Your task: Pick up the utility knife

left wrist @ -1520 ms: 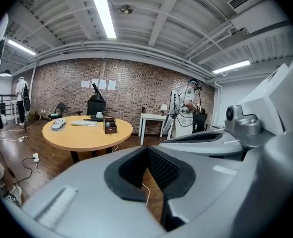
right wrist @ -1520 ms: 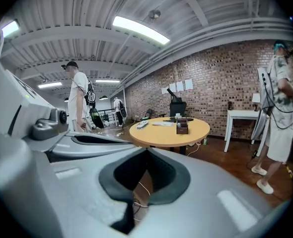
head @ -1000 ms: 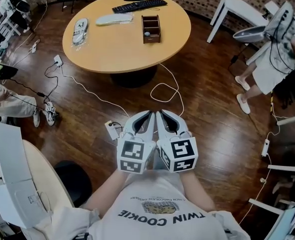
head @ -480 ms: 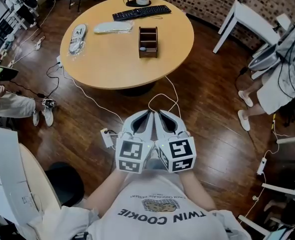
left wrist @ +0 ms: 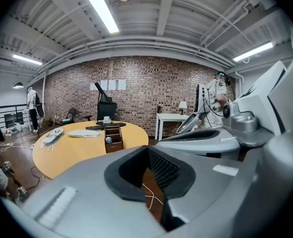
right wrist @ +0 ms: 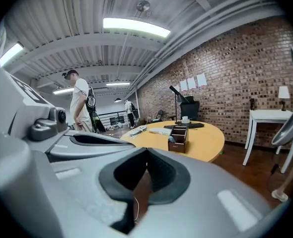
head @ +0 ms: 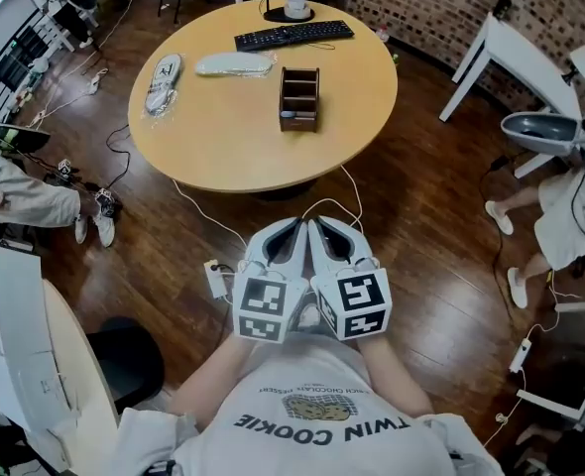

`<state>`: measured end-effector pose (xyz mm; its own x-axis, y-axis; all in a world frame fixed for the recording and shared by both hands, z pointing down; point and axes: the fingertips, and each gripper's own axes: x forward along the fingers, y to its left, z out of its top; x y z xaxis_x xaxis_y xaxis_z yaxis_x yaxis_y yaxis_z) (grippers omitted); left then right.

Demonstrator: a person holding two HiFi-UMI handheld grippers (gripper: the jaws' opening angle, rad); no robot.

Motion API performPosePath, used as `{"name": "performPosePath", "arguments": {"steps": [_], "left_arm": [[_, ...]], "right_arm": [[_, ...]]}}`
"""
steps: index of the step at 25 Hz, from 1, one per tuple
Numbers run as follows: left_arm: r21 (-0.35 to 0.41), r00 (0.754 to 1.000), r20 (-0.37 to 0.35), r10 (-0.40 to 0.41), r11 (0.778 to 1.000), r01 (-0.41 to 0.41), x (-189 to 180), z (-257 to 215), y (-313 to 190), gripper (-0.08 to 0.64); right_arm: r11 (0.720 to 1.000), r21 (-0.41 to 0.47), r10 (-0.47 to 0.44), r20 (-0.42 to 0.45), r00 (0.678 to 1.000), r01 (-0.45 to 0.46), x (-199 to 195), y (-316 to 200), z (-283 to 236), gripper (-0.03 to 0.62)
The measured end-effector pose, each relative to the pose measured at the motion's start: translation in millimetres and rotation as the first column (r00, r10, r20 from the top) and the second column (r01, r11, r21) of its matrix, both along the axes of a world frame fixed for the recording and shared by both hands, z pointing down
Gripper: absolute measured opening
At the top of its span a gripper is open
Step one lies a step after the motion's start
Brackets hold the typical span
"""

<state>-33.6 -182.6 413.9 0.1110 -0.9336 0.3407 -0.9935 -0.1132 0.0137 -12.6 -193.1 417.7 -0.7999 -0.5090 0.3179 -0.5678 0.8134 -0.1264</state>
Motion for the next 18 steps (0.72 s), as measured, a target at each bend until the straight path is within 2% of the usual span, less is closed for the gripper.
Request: {"name": "performPosePath", "arguments": {"steps": [9,18], "left_arm": [[-0.011,1.000,0.004,-0.008,1.000,0.008,-18,8,-45,0.006],[-0.029,1.000,-0.008,0.026,0.999,-0.027,-58,17,-104,0.006]], "right_arm": [[1.000,-0.012,-0.011,-0.006,1.000,0.011,-17,-44,8,0.000],[0.999,-0.025,0.020,-0.029,0.999,-0.021,-57,-102,18,0.000]]}}
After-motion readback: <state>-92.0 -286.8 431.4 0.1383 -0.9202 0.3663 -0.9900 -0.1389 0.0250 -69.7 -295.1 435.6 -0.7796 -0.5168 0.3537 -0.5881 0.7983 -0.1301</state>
